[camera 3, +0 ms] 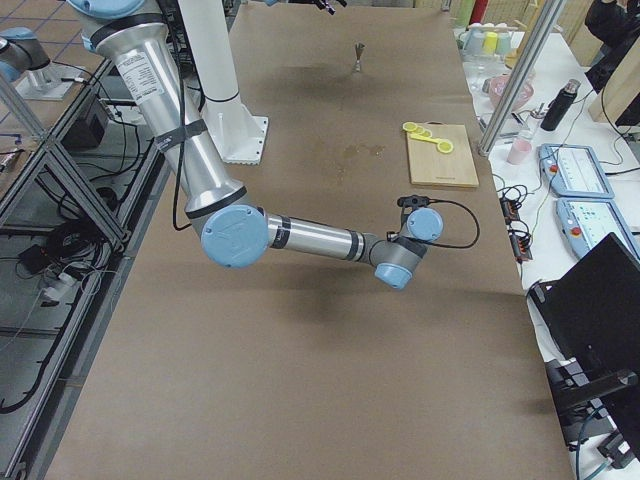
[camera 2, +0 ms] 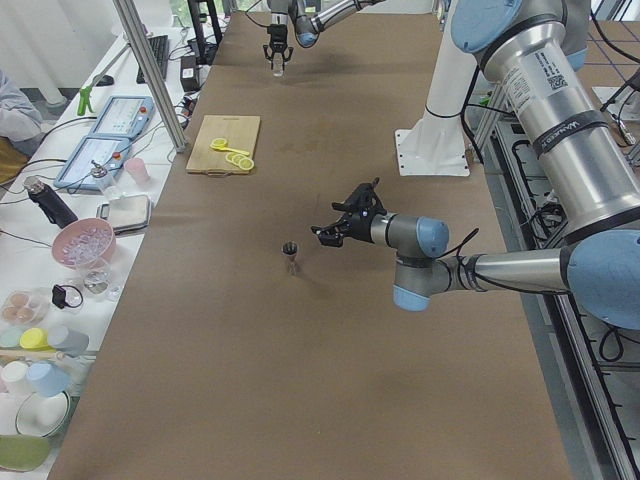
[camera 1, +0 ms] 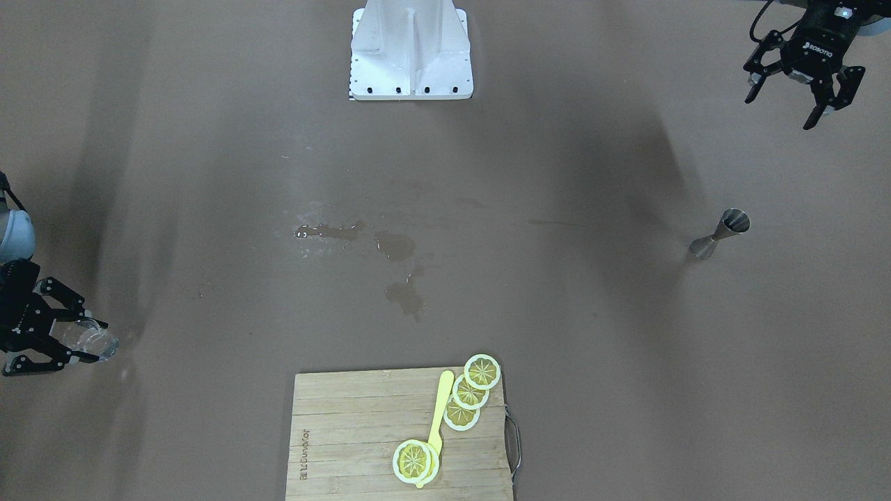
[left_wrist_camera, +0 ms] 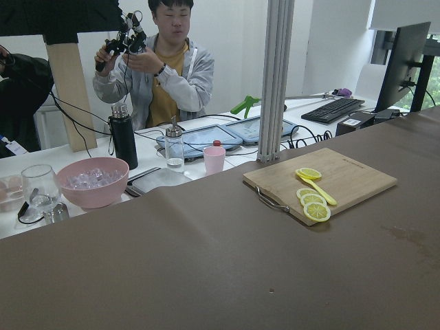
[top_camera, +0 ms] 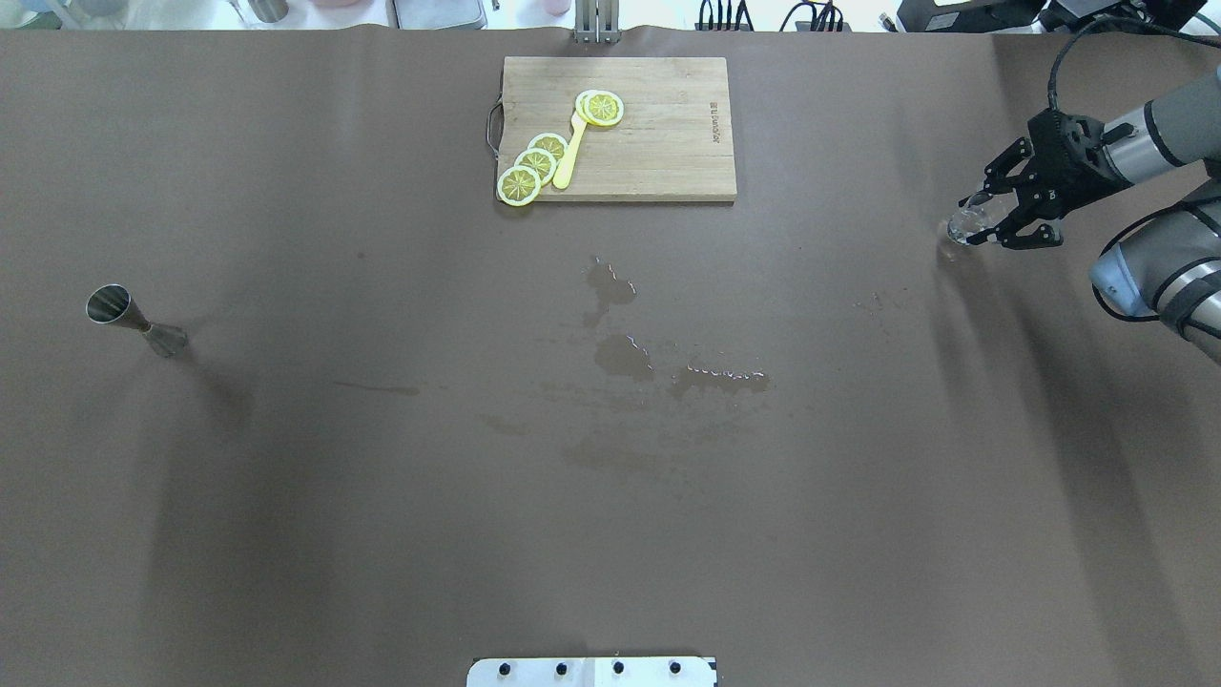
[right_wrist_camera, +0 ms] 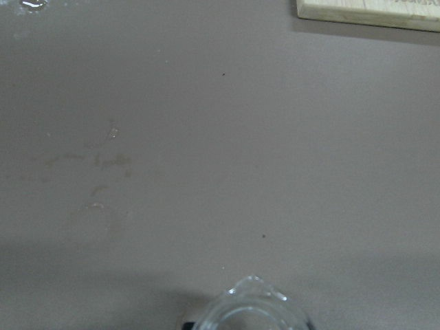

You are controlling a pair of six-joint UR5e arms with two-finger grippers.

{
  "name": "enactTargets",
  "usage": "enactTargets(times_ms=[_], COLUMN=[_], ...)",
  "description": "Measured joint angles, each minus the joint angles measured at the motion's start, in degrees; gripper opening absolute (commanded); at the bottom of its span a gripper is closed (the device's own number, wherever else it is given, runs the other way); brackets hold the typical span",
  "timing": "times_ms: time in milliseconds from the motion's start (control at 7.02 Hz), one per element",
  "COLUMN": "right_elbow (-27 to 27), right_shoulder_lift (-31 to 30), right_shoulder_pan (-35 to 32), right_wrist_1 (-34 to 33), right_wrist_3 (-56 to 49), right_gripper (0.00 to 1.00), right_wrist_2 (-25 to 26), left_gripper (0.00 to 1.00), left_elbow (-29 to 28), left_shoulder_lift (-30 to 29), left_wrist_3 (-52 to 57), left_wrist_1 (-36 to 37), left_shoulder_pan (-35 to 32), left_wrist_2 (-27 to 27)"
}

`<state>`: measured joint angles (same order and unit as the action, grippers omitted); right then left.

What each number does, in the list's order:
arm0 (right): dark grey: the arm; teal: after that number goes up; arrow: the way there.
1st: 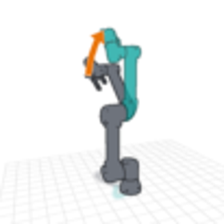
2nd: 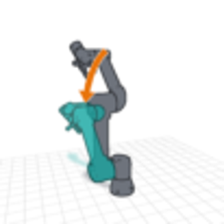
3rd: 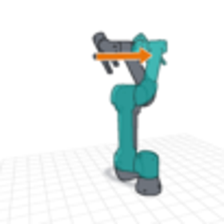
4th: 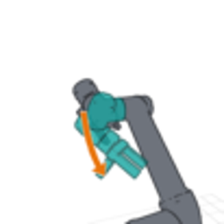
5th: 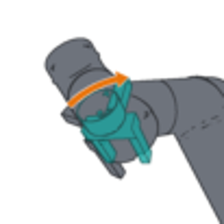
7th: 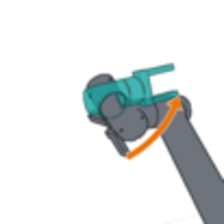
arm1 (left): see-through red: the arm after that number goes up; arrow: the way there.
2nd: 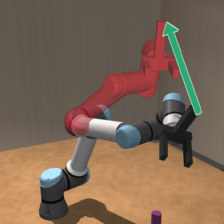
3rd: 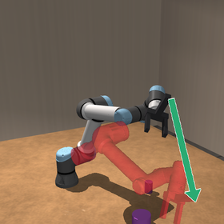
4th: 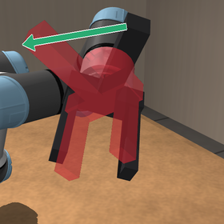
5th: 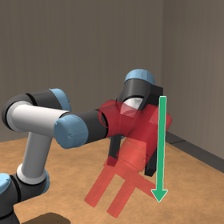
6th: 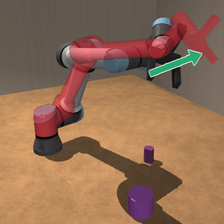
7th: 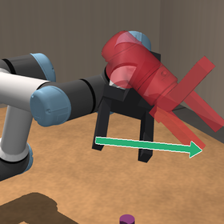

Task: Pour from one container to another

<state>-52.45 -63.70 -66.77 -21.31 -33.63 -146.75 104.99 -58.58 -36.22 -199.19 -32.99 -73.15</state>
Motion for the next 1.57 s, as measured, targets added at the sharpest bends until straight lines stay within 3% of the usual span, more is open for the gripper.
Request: enactTargets(times_ms=[427, 712, 997, 1566], right_elbow=[-3.6, -5.4, -7.7, -12.6], right_shoulder_lift=[0.2, 0.0, -0.3, -0.8], right_shoulder_pan=[-0.6, -0.6, -0.1, 0.4], right_wrist_1=[-1.4, -1.2, -1.2, -1.4], right_wrist_3=[0.7, 0.7, 0.8, 13.2], right_gripper=[0.00, 0.00, 0.00, 0.00], right_wrist_2=[0.3, 0.0, 0.1, -0.8], left_gripper=[0.98, 0.98, 0.98, 0.98], left_elbow=[-4.4, -9.2, -12.1, -21.1], left_shoulder_lift=[0.2, -3.2, -5.8, -10.6], left_wrist_3=[2.0, 5.5, 9.1, 10.6], left_wrist_1=[-2.8, -3.3, -3.7, -13.0], left_shoulder_pan=[6.4, 10.5, 16.3, 20.1], left_wrist_2=[7.5, 10.9, 18.3, 22.0])
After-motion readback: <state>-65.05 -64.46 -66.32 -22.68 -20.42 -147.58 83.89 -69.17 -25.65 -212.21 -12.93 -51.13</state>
